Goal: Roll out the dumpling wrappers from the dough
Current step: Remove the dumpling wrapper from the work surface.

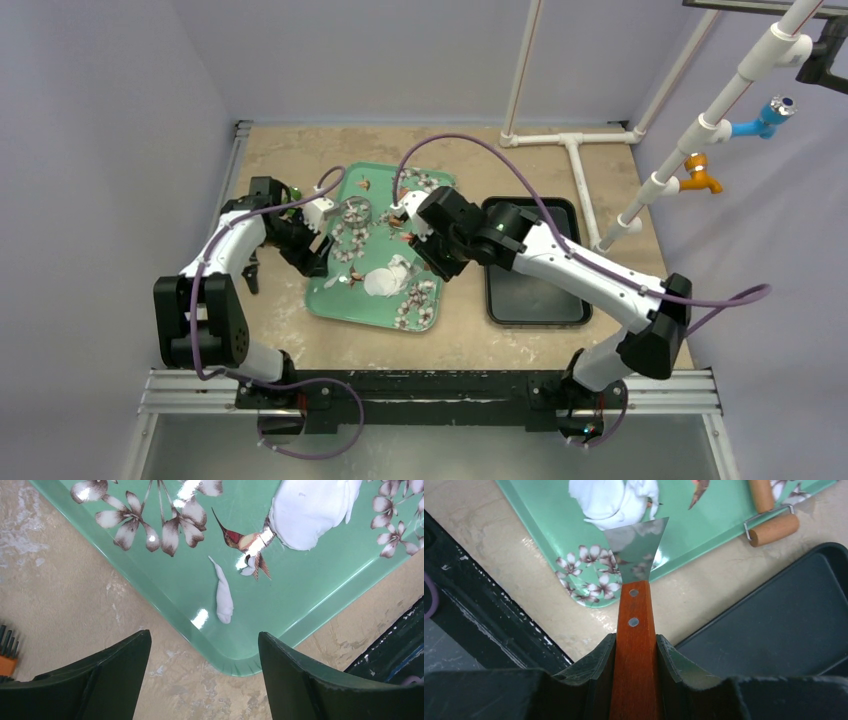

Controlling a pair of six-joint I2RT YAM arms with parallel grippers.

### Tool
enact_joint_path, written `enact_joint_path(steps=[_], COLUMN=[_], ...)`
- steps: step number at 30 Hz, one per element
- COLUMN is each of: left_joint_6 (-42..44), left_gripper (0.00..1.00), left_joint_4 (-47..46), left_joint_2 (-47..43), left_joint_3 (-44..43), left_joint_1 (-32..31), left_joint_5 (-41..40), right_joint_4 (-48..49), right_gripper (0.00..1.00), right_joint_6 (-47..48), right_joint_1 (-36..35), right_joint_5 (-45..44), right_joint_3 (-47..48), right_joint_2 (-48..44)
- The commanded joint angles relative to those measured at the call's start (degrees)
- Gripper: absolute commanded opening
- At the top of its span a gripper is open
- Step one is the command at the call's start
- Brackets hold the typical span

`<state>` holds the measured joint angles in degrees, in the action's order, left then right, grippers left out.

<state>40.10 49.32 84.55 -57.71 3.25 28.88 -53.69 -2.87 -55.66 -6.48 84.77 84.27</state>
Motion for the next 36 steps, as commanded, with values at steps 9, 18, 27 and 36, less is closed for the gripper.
enact_joint_path(steps=[9, 18, 27, 36], left_joint_6=[0.6, 0.6, 0.7, 0.8], left_gripper=[0.82, 0.83, 0.83, 0.83], left_joint_4=[-1.9, -2.0, -2.0, -1.8], left_joint_2=[-0.6, 0.1, 0.3, 0.5], left_joint_3=[0.8, 0.7, 0.7, 0.6], left_joint_1=[0.4, 0.4, 0.3, 0.3], left_joint_5=[-1.7, -1.6, -1.1, -0.6], right_joint_4=[-3.0, -3.2, -5.4, -8.1], right_gripper=[0.00, 0.00, 0.00, 0.00], right_joint_6=[-2.8, -4.6, -5.8, -7.1], right_joint_1=[-6.0, -6.5, -6.4, -6.7], right_joint_5=[0.3, 0.0, -1.2, -5.1], right_joint_3=[7.8, 10.7, 12.8, 13.9], right_joint_2=[7.6, 9.2, 11.4, 11.8])
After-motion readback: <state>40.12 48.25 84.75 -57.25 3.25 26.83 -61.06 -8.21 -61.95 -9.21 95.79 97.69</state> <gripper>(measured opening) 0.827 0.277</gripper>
